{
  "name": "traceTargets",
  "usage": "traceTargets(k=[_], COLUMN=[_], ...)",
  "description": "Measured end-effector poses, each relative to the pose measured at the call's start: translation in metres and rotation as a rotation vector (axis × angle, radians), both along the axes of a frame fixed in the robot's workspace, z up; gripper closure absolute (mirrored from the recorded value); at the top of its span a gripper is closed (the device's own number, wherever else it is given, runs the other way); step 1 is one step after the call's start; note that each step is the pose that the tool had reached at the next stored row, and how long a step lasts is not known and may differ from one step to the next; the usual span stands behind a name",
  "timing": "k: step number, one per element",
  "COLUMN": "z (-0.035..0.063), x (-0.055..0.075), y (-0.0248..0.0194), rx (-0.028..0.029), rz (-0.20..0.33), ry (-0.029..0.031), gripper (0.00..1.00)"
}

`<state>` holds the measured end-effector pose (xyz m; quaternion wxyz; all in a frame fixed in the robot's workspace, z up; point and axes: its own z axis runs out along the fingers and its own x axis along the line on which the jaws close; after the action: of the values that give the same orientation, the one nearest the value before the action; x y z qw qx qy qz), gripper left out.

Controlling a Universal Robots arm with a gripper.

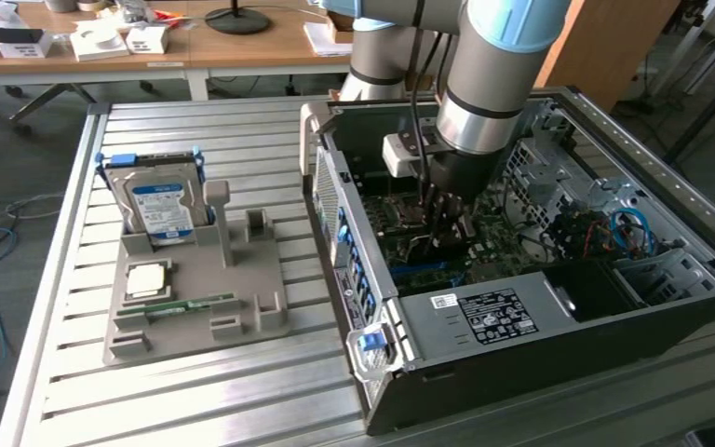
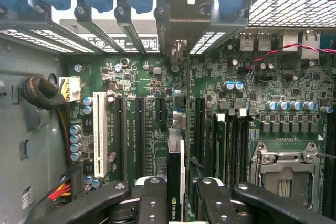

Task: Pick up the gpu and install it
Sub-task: 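Insert the gpu into the slot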

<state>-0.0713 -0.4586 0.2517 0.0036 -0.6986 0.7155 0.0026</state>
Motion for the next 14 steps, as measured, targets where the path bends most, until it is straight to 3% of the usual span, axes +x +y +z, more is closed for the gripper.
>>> traceTargets(k=[14], z=[-0.0009], x=[0.0], y=[0.0], rx=[0.0], rz=[0.0], ry=[-0.0001], gripper=[0.74])
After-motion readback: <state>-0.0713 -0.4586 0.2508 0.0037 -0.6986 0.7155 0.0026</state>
